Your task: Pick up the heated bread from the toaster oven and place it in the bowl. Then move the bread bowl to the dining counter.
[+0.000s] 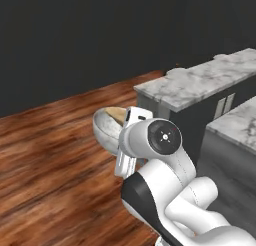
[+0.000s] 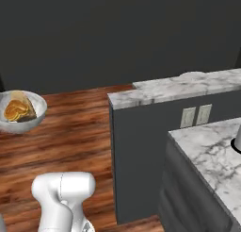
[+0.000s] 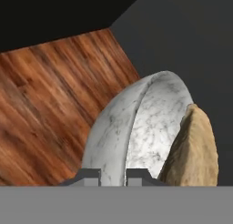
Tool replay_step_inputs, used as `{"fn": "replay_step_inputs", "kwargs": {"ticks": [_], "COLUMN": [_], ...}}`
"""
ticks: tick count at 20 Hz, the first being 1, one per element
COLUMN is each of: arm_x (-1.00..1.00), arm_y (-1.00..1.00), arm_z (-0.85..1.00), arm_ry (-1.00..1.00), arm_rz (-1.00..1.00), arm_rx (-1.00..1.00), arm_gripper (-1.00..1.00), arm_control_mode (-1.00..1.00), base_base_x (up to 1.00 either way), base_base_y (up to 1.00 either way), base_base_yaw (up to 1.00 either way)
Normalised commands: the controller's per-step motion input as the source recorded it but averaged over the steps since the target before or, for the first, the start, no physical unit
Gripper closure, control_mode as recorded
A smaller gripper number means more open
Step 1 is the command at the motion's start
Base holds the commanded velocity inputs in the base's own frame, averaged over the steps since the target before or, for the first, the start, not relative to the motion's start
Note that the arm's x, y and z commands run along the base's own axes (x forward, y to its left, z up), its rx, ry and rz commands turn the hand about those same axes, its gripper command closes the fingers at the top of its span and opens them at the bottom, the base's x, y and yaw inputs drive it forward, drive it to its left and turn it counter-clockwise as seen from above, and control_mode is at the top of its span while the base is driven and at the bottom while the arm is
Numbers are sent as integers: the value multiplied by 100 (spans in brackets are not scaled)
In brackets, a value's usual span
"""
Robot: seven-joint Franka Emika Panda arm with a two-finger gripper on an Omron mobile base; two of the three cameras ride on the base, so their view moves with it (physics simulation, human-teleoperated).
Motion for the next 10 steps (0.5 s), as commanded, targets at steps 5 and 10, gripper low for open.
{"fn": "replay_step_inputs", "kwargs": {"ticks": [5, 10], "arm_x": [0, 0], "arm_y": [0, 0], "arm_z": [0, 0], "arm_ry": [0, 0], "arm_rz": [0, 0], "arm_rx": [0, 0], "arm_gripper": [100, 100], "arm_control_mode": [100, 100], "base_base_x": [100, 100], "base_base_y": [86, 87], "base_base_yaw": [-50, -56]}}
